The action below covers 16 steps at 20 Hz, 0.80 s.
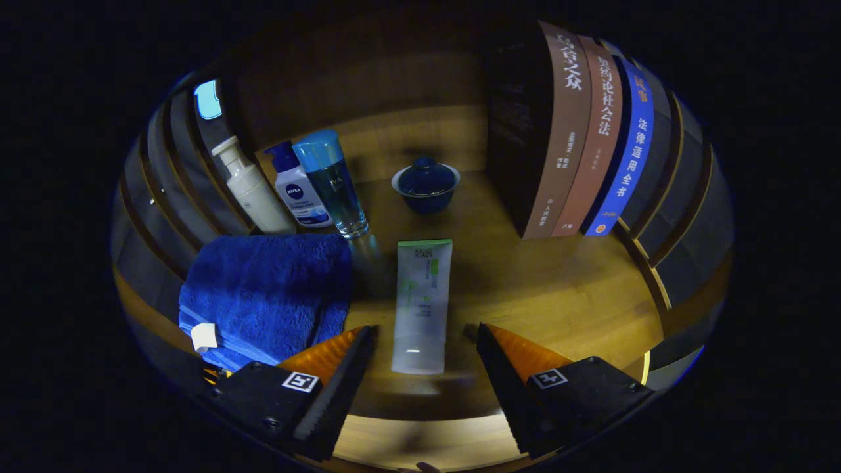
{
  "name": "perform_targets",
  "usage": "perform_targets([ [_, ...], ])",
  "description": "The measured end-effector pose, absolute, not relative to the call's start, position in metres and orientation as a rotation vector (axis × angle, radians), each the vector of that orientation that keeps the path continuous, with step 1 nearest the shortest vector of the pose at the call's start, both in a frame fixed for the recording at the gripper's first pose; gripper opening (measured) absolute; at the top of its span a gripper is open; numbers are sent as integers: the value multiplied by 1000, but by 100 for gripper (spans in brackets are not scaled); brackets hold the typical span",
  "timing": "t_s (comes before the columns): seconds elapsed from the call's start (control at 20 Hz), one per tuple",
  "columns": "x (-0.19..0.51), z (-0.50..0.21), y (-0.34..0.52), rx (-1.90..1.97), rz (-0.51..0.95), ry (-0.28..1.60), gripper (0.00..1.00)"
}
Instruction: Pull open the drawer, take out the items inside it, and place them on the countertop above the cabinet.
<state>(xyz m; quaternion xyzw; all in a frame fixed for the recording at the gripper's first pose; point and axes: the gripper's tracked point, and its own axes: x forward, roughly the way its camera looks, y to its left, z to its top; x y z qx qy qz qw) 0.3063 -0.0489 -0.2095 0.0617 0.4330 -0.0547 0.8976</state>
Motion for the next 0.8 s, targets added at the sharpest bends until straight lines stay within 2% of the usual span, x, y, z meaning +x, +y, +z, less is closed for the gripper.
perform_targets([
  [0.4, 231, -129, -53, 106, -99, 697, 100],
  [0.65, 151, -86, -40, 93, -79, 527, 100],
  [0.8, 96, -88, -26, 81, -74, 457, 99],
])
